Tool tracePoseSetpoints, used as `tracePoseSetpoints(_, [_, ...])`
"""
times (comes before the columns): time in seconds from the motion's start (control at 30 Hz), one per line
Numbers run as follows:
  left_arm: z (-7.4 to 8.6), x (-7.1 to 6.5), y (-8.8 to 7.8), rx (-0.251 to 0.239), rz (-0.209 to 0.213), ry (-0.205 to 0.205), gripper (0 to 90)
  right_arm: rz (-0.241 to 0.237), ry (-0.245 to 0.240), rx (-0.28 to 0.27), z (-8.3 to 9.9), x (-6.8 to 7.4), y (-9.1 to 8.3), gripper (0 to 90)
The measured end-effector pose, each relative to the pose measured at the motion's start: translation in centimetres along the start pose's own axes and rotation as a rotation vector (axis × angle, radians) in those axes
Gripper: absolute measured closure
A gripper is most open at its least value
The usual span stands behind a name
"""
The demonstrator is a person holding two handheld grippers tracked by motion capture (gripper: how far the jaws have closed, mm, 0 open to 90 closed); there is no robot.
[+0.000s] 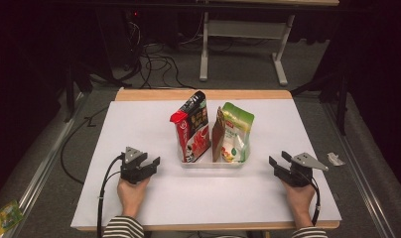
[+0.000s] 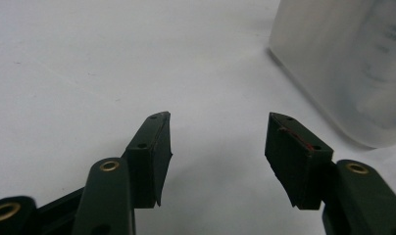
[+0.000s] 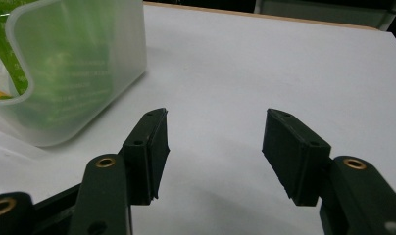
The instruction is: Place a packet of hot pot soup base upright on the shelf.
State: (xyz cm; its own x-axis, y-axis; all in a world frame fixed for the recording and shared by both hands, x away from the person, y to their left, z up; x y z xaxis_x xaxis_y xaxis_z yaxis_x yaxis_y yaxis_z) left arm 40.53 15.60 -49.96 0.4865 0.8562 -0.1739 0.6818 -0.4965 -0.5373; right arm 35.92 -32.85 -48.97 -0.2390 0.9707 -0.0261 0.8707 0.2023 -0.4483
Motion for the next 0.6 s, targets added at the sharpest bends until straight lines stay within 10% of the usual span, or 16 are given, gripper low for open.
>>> tracePoseSetpoints(0.6, [0.12, -0.2, 0.2, 0.015, -0.03, 0.021, 37.6, -0.001, -0.004, -0.003, 0.01, 0.04, -0.01, 42.8])
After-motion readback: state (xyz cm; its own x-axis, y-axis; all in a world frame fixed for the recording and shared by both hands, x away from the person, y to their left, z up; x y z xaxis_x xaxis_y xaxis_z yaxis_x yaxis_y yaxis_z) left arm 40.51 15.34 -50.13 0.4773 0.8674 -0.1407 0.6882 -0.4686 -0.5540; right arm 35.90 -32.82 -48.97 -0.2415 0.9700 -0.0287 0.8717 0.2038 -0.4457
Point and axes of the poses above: each handheld gripper's, and its own axes: y roughly forward along the jaws, z roughly out of its underside, x roughly to its left, the point moved 3 cm from there along y, roughly forward along the jaws, and after that the axes turned 4 degrees about z, right-handed, at the moved point
